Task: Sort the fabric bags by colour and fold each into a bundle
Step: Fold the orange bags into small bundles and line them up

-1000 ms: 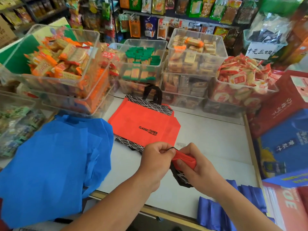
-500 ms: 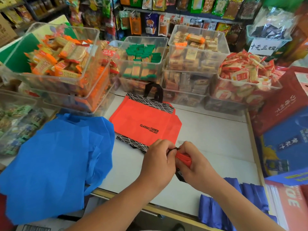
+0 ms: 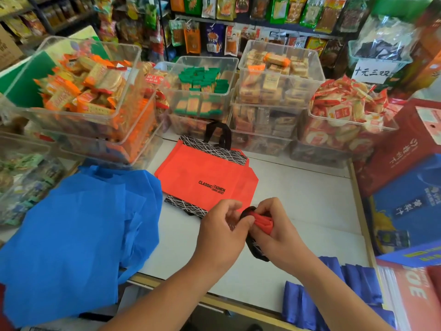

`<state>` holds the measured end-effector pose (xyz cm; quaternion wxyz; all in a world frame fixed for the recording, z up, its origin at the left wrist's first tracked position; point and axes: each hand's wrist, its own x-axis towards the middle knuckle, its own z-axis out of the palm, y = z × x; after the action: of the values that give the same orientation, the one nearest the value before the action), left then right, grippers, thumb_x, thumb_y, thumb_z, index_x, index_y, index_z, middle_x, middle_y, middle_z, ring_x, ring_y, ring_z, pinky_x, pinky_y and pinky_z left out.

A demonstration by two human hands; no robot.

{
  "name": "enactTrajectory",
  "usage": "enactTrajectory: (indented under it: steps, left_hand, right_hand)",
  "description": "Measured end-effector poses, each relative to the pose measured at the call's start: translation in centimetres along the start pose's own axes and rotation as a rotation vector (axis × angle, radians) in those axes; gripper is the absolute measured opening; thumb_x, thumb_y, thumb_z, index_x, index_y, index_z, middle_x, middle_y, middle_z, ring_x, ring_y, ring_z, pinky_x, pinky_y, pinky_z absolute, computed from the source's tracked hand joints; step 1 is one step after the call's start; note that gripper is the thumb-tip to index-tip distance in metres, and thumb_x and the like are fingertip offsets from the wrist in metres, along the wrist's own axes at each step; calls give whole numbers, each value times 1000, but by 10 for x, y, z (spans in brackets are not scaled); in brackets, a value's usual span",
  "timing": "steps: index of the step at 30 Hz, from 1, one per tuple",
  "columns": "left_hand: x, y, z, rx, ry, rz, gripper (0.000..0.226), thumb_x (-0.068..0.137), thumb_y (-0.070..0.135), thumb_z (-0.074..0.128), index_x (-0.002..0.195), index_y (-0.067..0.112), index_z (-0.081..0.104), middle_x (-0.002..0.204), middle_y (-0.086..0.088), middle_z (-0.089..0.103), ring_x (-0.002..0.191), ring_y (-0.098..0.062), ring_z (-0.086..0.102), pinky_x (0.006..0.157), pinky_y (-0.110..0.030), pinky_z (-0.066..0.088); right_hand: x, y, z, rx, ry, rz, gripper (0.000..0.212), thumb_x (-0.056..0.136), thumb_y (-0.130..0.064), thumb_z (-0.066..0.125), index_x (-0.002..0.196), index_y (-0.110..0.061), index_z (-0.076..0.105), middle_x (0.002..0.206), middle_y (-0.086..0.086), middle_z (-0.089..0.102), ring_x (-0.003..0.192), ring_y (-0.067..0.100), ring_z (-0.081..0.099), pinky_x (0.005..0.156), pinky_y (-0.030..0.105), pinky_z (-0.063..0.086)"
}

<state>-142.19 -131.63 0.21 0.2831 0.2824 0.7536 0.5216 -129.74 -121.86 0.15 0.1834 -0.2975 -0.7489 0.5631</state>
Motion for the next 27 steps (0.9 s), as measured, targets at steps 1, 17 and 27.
enactTrajectory:
  steps: [1, 17, 27]
  left_hand:
    - [1, 0, 1, -10, 6, -40, 21, 86, 29, 82, 102, 30, 69, 89, 7, 71, 85, -5, 67, 79, -25, 58]
    - [4, 2, -1, 4, -140, 181, 15, 101, 17, 63, 104, 20, 76, 97, 7, 64, 94, -9, 63, 83, -21, 50]
    - [17, 14, -24, -284, -247, 29, 36, 89, 2, 77, 119, 22, 73, 112, -4, 67, 90, -24, 71, 72, -38, 64]
  right_hand:
    - [0, 0, 0, -15, 4, -19, 24, 99, -5, 63, 103, -15, 42, 84, 1, 57, 64, 13, 51, 54, 33, 46]
    - [7, -9, -14, 65, 11, 142, 14, 95, -3, 64, 98, -12, 54, 81, 8, 71, 67, 33, 68, 56, 40, 56]
    - [18, -24, -25, 133, -6, 176, 15, 98, -8, 67, 105, -22, 68, 93, 9, 73, 77, 24, 76, 64, 36, 62]
